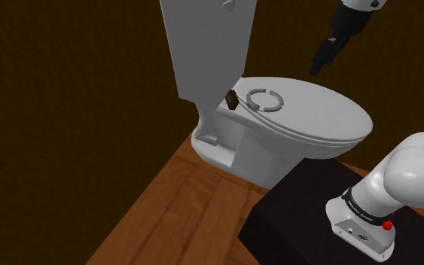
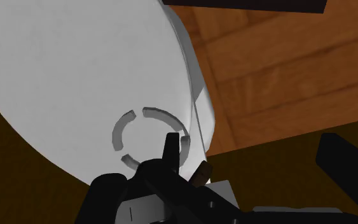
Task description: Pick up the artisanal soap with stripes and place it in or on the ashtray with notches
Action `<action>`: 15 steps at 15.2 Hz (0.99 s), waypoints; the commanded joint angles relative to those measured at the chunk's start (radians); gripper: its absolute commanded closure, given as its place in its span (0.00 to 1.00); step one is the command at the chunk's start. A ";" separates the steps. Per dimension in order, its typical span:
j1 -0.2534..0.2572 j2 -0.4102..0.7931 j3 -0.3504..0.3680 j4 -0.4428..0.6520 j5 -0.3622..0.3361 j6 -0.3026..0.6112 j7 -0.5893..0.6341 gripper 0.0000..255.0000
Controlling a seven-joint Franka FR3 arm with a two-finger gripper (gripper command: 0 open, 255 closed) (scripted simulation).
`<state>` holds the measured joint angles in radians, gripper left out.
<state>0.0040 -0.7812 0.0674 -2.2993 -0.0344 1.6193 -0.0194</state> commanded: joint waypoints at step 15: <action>-0.040 0.393 0.049 -0.044 -0.028 0.463 0.119 0.00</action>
<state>-0.0324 -0.4236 0.1134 -2.3533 -0.0578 2.0533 0.0900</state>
